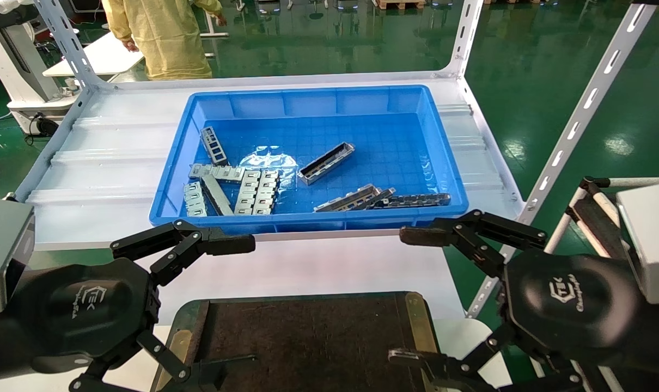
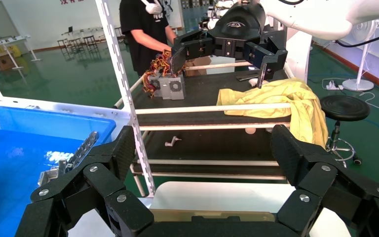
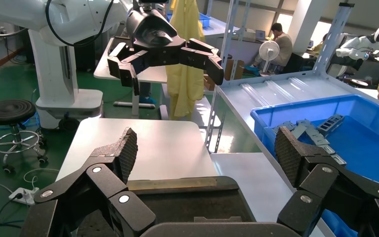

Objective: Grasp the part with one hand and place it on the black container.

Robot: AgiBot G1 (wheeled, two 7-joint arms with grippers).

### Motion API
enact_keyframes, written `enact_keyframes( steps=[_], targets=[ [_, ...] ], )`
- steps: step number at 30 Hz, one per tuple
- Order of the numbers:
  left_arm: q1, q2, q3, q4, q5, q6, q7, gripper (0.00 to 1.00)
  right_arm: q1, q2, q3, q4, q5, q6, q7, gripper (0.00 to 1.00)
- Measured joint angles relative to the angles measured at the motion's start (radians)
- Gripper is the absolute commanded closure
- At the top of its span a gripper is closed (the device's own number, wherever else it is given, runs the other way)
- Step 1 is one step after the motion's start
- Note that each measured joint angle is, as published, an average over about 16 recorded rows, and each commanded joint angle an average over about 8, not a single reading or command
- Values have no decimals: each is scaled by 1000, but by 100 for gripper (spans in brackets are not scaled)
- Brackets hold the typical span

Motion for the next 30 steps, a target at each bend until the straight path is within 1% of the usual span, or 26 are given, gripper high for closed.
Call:
enact_keyframes(
  steps=[30],
  targets=[
    [0, 0, 0, 0, 0, 0, 0, 0, 0, 0, 0, 0, 0, 0, 0, 0]
  ],
)
